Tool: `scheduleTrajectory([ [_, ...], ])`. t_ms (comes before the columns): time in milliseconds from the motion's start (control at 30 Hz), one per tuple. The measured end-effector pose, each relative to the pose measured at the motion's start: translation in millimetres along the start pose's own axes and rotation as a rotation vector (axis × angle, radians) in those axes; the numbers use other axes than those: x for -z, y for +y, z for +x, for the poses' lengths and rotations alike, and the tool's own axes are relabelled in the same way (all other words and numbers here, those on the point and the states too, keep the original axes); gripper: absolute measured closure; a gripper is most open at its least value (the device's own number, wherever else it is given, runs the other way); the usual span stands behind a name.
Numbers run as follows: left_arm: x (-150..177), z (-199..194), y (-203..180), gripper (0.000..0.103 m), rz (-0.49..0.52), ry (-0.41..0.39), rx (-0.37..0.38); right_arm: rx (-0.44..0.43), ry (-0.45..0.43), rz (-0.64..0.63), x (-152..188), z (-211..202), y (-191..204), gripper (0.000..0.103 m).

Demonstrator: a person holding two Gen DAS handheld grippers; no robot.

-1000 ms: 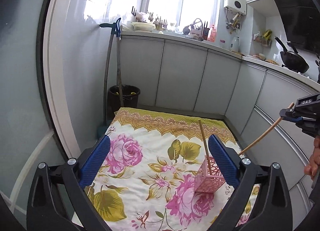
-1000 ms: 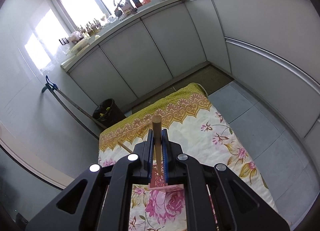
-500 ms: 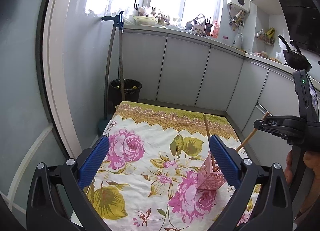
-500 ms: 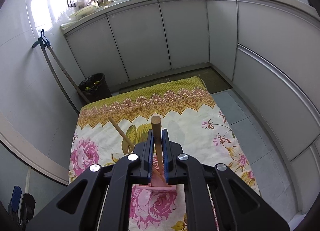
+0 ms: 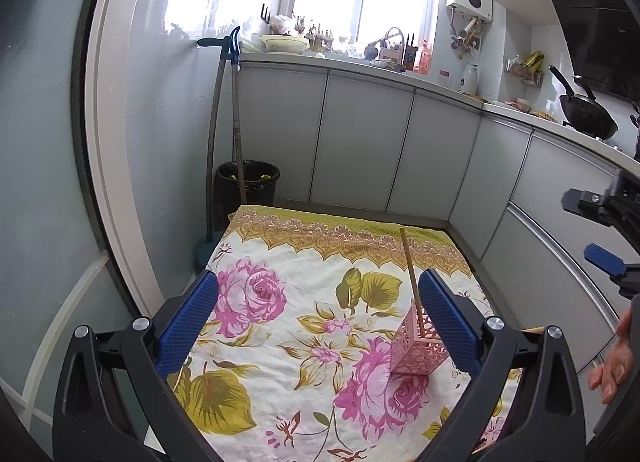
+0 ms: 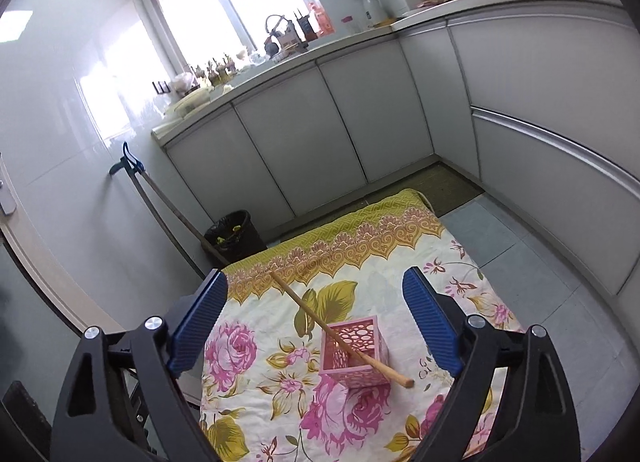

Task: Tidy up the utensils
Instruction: 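Lower the left gripper onto the chopsticks and close on one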

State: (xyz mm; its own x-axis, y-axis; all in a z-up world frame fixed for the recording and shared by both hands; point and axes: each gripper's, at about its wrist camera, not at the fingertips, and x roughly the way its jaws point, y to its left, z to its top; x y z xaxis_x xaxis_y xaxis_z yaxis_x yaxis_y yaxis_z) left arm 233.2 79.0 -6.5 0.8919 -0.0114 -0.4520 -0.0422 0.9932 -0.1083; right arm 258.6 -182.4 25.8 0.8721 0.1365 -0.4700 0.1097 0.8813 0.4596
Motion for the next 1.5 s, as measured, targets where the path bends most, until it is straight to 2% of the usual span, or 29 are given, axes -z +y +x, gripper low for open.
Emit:
scheduleTrajectory([
  [100,3.2,-3.0,-6.4,0.007,0.021,0.003,0.003,0.047,-0.064,0.025,19.6,-32.9,-25.0,0.007],
  [200,8.2,-4.7,-15.8,0.007,0.051,0.011,0.007,0.145,-0.122,0.000,44.4,-63.2,-48.1,0.007],
  [400,23.2,-5.5,-41.2,0.007,0.128,0.044,0.032,0.349,-0.202,-0.154,101.1,-107.1,-78.1,0.007],
  [467,31.8,-3.8,-53.1,0.007,0.163,0.070,0.054,0.410,-0.201,-0.215,120.2,-112.2,-86.9,0.007],
  [533,42.9,0.3,-67.0,0.007,0.213,0.110,0.092,0.446,-0.141,-0.222,132.6,-107.9,-97.9,0.007],
  [633,64.4,13.7,-92.2,0.007,0.306,0.234,0.202,0.419,0.039,-0.115,133.6,-92.1,-123.4,0.007],
  [700,82.7,24.1,-110.9,0.007,0.392,0.328,0.269,0.368,0.149,0.007,136.5,-86.1,-145.8,0.007],
  [800,111.4,37.4,-135.4,0.007,0.529,0.405,0.306,0.287,0.288,0.221,147.1,-75.2,-179.0,0.007],
  [900,133.2,51.8,-152.5,0.007,0.596,0.489,0.337,0.239,0.405,0.353,159.1,-61.5,-200.7,0.007],
  [1000,144.3,67.4,-162.3,0.007,0.615,0.561,0.359,0.216,0.468,0.430,168.5,-54.2,-210.4,0.007],
  [1133,153.2,89.1,-174.5,0.008,0.646,0.646,0.352,0.233,0.487,0.435,167.5,-52.4,-212.3,0.007],
  [1167,155.7,94.1,-177.4,0.012,0.662,0.661,0.342,0.231,0.495,0.439,167.0,-52.4,-213.4,0.007],
  [1200,158.9,99.3,-180.5,0.021,0.682,0.682,0.333,0.224,0.503,0.446,166.8,-52.2,-215.0,0.007],
  [1233,162.6,105.2,-183.0,0.026,0.697,0.707,0.324,0.216,0.511,0.456,166.0,-52.3,-217.1,0.007],
  [1267,166.6,111.4,-184.8,0.039,0.709,0.737,0.316,0.209,0.519,0.468,166.7,-51.8,-218.9,0.007],
  [1300,171.2,116.4,-186.5,0.048,0.722,0.763,0.312,0.197,0.527,0.482,167.3,-51.7,-220.7,0.007],
  [1400,183.5,125.9,-190.1,0.057,0.764,0.805,0.297,0.176,0.538,0.497,167.2,-52.3,-222.7,0.007],
  [1500,188.5,134.5,-191.2,0.066,0.759,0.832,0.293,0.173,0.530,0.491,165.6,-53.9,-222.4,0.007],
])
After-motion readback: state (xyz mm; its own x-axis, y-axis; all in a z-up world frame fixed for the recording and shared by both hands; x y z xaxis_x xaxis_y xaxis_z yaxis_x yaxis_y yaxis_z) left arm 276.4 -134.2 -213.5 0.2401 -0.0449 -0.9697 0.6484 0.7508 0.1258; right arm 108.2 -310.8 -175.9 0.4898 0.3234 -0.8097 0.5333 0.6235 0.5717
